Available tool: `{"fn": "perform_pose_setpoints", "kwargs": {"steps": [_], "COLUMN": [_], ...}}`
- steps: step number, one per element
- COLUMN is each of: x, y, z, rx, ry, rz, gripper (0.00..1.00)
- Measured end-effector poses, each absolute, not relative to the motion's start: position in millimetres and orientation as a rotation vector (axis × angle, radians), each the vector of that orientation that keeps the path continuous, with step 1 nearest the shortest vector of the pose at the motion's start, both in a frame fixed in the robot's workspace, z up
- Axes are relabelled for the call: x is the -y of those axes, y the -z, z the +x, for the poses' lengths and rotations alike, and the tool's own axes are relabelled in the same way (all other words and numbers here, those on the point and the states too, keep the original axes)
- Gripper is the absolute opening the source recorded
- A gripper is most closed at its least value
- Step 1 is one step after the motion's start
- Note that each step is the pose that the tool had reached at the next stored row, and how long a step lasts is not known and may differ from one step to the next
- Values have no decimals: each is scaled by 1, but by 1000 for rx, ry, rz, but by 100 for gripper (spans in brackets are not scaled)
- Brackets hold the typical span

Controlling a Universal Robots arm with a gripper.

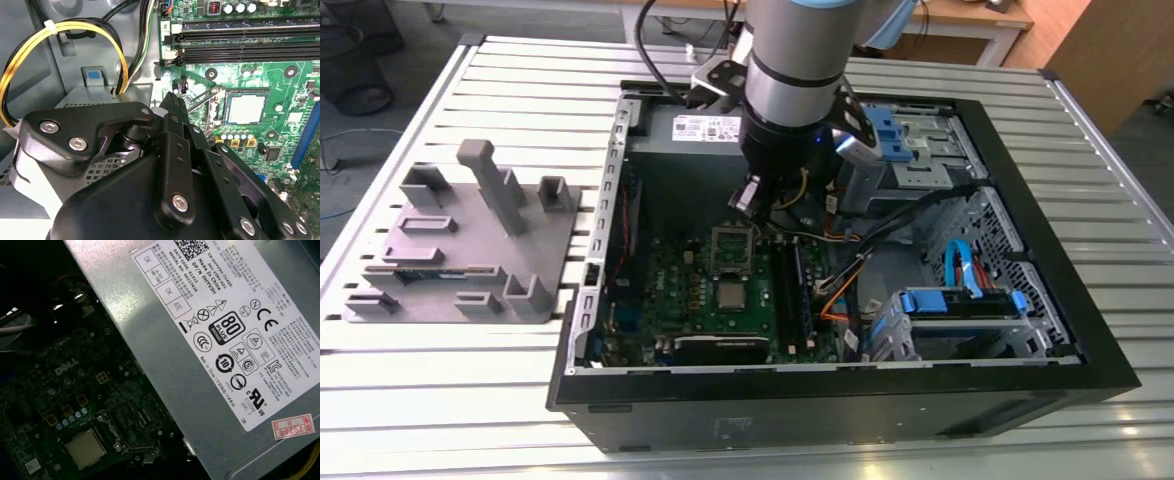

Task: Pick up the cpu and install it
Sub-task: 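Close the cpu cover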

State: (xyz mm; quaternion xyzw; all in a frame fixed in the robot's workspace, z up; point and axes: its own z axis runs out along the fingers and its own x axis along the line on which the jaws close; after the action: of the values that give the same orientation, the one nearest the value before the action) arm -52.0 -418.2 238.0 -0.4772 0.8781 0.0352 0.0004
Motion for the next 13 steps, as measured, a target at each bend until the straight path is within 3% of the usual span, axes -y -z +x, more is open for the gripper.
{"fn": "perform_pose_setpoints", "kwargs": {"steps": [13], "x": [422], "y": [-241], "z": [-53], "rx": [-2717], "ry": [-108], "rz": [-1569], "gripper": [11]}}
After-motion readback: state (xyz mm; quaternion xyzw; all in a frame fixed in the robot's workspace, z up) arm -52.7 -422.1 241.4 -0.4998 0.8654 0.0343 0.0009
